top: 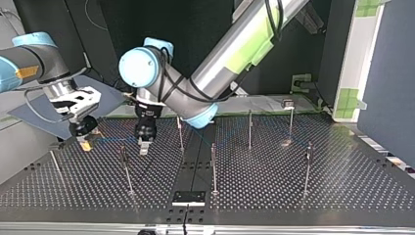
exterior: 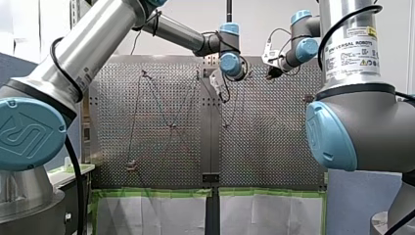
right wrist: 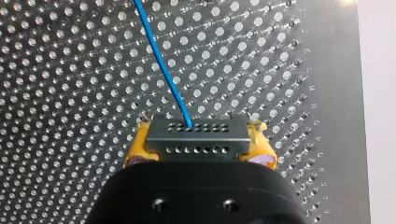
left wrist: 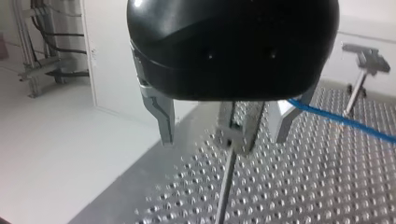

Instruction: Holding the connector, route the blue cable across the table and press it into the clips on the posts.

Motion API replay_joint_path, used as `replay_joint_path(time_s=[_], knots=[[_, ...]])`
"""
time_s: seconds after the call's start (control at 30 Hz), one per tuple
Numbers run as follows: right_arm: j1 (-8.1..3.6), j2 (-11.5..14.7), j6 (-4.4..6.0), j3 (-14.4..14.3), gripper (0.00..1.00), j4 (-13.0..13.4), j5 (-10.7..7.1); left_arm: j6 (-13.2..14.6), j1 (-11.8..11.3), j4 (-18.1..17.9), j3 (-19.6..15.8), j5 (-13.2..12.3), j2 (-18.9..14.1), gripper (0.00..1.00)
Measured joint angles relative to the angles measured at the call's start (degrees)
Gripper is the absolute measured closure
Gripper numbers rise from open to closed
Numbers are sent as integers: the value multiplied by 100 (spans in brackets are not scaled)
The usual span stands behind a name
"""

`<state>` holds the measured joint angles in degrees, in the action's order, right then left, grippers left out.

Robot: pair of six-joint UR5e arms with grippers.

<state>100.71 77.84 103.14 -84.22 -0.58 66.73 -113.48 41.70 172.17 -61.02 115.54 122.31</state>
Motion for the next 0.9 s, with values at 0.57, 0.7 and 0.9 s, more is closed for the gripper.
replay_joint_path(time_s=[0.57,0.7,0.9], knots=[[0,0,0,0,100,0,0,-388,-50,-339,-878,-878,-286,10],[0,0,0,0,100,0,0,-574,-113,-531,-1013,-1071,-287,10],[0,0,0,0,100,0,0,-790,-221,-846,-1040,-1388,-288,10]])
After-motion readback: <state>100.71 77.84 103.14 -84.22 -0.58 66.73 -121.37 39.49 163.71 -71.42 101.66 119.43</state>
